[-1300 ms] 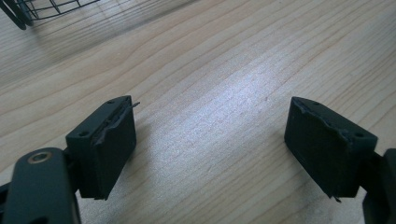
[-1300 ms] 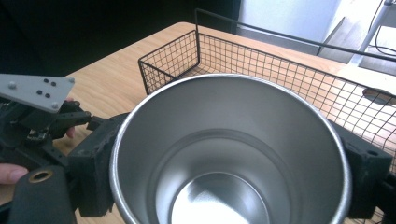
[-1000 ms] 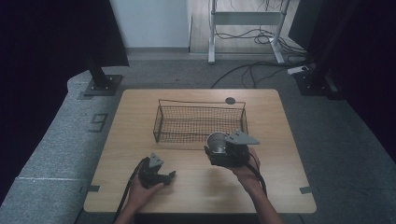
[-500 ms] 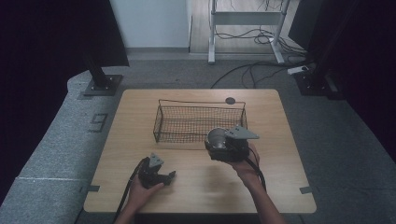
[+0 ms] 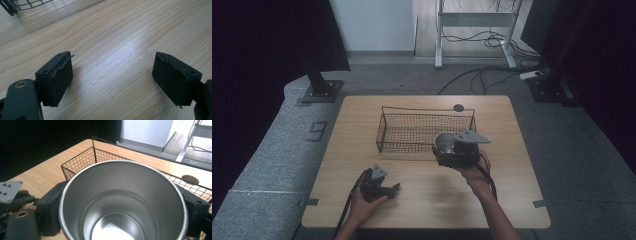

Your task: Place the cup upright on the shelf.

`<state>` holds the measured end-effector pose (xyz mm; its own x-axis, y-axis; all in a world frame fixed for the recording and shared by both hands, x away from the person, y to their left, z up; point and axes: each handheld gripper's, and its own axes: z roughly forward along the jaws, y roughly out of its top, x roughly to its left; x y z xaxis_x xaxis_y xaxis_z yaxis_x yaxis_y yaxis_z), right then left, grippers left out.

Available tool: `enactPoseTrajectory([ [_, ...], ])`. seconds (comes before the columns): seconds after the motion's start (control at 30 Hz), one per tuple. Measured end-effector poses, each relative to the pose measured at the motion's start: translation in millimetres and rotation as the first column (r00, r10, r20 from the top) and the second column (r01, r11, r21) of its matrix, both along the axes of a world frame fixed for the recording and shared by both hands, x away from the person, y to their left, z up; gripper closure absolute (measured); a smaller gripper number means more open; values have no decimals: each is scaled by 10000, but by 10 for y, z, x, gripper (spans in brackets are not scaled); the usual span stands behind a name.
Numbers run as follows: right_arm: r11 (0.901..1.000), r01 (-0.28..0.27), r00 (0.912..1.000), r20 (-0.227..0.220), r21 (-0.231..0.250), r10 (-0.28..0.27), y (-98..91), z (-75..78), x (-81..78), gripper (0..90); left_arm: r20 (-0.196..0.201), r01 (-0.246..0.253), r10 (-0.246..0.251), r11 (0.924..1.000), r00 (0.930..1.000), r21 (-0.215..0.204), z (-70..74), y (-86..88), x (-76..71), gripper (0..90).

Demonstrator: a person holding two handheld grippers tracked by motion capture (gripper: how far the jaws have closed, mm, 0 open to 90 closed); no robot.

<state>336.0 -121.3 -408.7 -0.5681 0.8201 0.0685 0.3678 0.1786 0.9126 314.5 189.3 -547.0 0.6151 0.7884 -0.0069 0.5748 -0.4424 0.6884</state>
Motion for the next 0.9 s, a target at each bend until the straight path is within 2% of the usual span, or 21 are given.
enactPoseTrajectory([
  [0.27, 9998, 107, 9999, -25, 169, -107, -37, 48, 71, 137, 0, 1, -1, 10000, 10000, -1, 0, 0, 0, 167],
  [0.9, 9995, 274, 9995, -144, 154, -272, -55, 95, 239, 137, 1, 2, -2, 10000, 10000, 0, 0, 0, 0, 167],
])
